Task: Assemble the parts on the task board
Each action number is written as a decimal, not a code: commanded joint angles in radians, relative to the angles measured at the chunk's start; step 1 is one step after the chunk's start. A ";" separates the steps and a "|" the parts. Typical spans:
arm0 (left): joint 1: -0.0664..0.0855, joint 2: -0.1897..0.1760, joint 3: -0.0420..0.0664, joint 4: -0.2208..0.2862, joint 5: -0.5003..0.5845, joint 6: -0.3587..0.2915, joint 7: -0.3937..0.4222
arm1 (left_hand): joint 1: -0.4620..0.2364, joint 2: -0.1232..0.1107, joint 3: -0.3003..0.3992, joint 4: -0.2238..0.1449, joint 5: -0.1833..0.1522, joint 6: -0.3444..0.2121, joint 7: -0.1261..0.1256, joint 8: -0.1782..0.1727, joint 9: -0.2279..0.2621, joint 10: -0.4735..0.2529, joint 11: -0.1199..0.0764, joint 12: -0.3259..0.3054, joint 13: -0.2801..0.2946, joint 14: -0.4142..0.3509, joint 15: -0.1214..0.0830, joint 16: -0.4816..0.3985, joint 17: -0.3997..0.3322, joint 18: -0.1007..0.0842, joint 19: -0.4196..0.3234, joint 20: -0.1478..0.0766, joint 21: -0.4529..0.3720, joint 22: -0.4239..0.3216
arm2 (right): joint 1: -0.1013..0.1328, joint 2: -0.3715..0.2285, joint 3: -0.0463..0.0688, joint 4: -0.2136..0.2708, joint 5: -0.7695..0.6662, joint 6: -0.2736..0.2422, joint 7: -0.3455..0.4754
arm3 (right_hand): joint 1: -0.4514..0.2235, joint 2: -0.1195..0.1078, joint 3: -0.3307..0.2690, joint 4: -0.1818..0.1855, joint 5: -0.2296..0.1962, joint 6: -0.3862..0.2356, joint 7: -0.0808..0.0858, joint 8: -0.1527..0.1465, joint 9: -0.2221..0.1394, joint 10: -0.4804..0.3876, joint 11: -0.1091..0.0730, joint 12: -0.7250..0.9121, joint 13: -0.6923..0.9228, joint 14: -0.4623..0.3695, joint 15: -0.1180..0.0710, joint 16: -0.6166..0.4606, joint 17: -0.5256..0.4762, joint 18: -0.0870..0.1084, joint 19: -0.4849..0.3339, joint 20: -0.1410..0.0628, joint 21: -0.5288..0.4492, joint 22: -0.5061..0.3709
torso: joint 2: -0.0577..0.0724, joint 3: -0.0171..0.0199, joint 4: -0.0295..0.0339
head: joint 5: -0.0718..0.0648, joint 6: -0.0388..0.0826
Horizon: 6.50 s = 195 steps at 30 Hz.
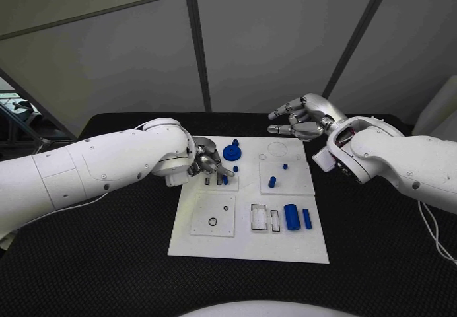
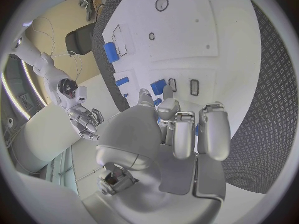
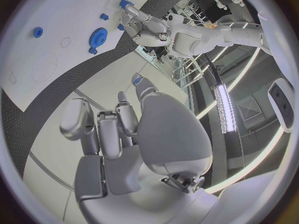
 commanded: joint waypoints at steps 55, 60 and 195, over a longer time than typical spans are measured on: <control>0.002 -0.029 0.000 0.030 0.096 -0.048 -0.001 | -0.048 -0.236 0.908 -0.193 0.227 -0.052 -0.005 0.034 0.140 0.010 -0.008 -0.009 -0.012 0.102 -0.010 0.006 0.257 -0.080 0.023 -0.008 0.002 0.034 | 0.002 0.010 0.001 -0.013 -0.006 0.021 -0.001 | -0.003 0.011 -0.005 0.004 0.017 0.005 0.000 0.005 -0.002 -0.002 -0.001 -0.001 0.001 0.063 -0.007 -0.007 0.079 0.012 -0.006 -0.001 -0.007 -0.003 | -0.001 -0.0001 0.0026 | 0.008 -0.011; 0.002 -0.044 0.000 0.051 0.108 -0.107 0.005 | -0.080 -0.249 0.958 -0.224 0.261 -0.053 -0.006 0.048 0.160 0.014 -0.010 -0.011 -0.019 0.102 -0.012 0.006 0.257 -0.081 0.025 -0.008 0.003 0.038 | 0.002 0.010 0.001 -0.016 -0.006 0.022 -0.002 | -0.003 0.011 -0.005 0.004 0.017 0.005 0.000 0.005 -0.002 -0.002 -0.001 -0.001 0.001 0.063 -0.007 -0.007 0.079 0.012 -0.006 -0.001 -0.007 -0.003 | -0.001 0.0004 0.0020 | 0.011 -0.010; -0.070 -0.041 -0.015 0.106 -0.244 -0.191 -0.005 | -0.258 -0.283 0.768 -0.181 0.362 0.010 -0.040 0.071 0.197 0.052 -0.036 0.016 -0.001 0.103 -0.033 0.007 0.260 -0.090 0.044 -0.026 0.027 0.087 | 0.001 0.009 0.000 -0.032 -0.045 0.018 0.004 | -0.010 0.016 -0.007 0.011 0.045 0.002 -0.001 0.011 -0.004 -0.002 -0.002 -0.003 -0.003 0.064 -0.009 -0.010 0.077 0.011 -0.002 -0.003 -0.011 -0.005 | -0.018 0.0036 0.0224 | 0.003 -0.039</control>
